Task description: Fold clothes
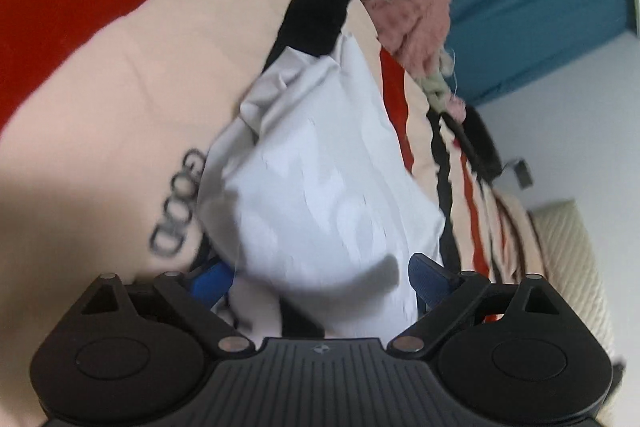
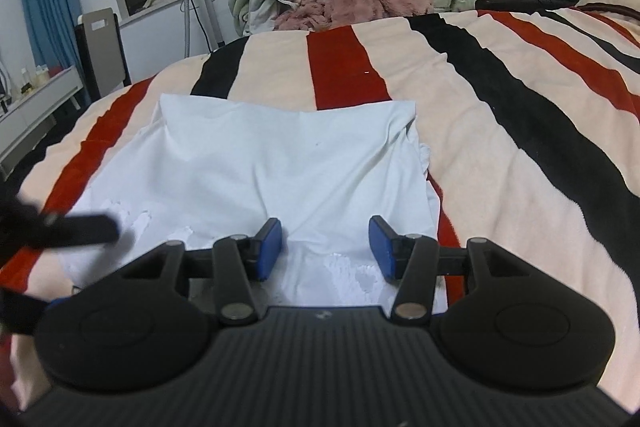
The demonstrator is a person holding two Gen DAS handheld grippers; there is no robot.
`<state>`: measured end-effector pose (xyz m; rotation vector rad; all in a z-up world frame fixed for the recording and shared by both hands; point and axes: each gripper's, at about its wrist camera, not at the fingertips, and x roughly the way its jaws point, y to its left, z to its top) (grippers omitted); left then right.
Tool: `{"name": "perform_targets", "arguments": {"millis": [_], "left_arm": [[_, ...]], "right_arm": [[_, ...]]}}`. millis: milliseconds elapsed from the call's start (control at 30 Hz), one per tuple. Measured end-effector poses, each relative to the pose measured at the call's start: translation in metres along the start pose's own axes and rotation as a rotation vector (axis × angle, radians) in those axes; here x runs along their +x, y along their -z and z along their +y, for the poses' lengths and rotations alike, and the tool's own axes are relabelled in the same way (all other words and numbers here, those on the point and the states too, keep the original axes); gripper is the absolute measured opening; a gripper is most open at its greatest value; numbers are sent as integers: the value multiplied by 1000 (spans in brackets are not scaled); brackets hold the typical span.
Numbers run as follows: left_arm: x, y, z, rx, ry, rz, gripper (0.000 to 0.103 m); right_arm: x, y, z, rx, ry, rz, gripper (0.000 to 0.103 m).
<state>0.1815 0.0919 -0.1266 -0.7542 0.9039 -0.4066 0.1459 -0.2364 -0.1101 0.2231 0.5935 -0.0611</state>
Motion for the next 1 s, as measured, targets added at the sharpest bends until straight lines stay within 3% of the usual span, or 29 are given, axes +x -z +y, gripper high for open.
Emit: {"name": "perform_targets", "arguments": {"millis": [167,333,400,433,500,533,700,867,967,1000], "left_arm": [[-6,-11,17,-98,19,-64,50],[-13,-14,21,-97,43,-82,30],[-16,-12,17,-69,34,-97,28],[-18,-12,16,-62,33,-102,27],[-18,-9,14,-52,34,-109,27],[-16,-8,13,-52,35,-110,27],[-15,-7,12,-60,40,-115,27],[-13,-8,14,-68,51,-123,26],[-12,-8,14,-71,57,-127,25],[-12,-8,15,-74,59,-128,25]], "right_arm": [[-6,-3,1,1,16,-22,51],[-11,-6,3,1,32,-45,51],[-14,-8,3,7,33,-55,57],[-22,-12,-1,61,-19,-74,62],[-38,-20,-8,169,-122,-111,89],[-46,-24,-11,224,-175,-127,91],[-46,-15,-25,545,-482,54,89],[-11,16,-27,742,-590,274,91],[3,28,-37,854,-571,289,89],[6,32,-42,890,-548,280,79]]}}
